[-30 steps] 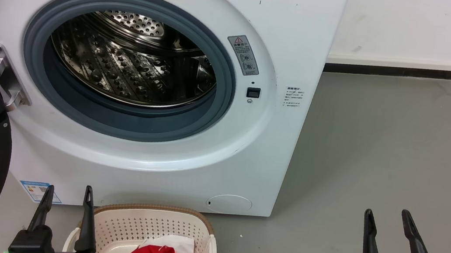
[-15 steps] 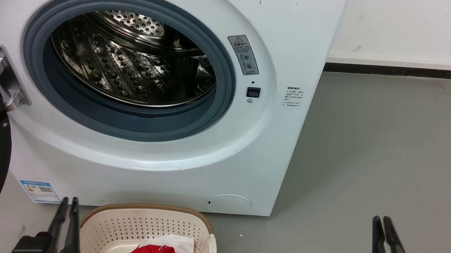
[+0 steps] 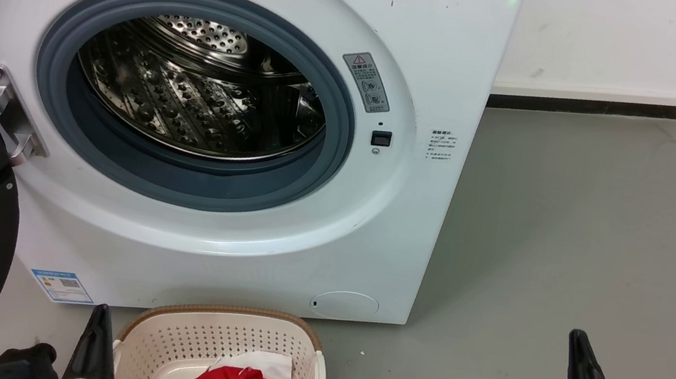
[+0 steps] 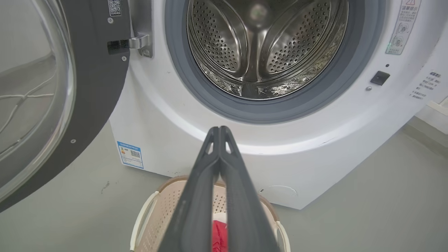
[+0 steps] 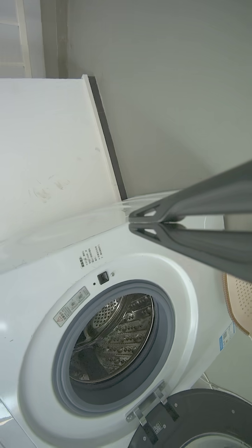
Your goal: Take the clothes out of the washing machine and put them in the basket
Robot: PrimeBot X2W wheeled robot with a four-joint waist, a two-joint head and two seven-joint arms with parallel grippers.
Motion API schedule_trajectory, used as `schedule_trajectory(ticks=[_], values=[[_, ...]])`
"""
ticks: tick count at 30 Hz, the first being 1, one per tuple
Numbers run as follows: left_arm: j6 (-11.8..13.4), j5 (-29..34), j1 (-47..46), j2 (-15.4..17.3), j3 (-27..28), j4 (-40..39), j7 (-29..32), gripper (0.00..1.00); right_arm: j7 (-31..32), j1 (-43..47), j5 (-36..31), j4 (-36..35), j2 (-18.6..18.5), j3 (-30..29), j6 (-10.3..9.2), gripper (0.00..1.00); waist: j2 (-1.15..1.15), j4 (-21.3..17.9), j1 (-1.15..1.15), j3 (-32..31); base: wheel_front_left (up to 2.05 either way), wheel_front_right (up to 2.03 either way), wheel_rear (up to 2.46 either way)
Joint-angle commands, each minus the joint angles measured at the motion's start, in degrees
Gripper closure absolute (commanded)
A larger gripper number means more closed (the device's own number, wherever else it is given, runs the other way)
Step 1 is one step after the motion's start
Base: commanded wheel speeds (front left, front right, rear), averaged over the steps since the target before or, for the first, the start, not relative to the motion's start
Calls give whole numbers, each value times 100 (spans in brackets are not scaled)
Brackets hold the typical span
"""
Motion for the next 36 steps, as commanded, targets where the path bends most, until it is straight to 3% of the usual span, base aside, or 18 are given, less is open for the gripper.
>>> schedule_trajectory(ticks=[1,36], values=[[-33,-280,-172,13,20,-58,50,100,37,-191,307,-23,-48,-14,0,100,0,6,0,0,0,0,0],[-415,-3435,-662,22,107,227,789,100,679,-739,3466,563,-163,-176,-1,100,0,138,-1,-2,0,0,0]])
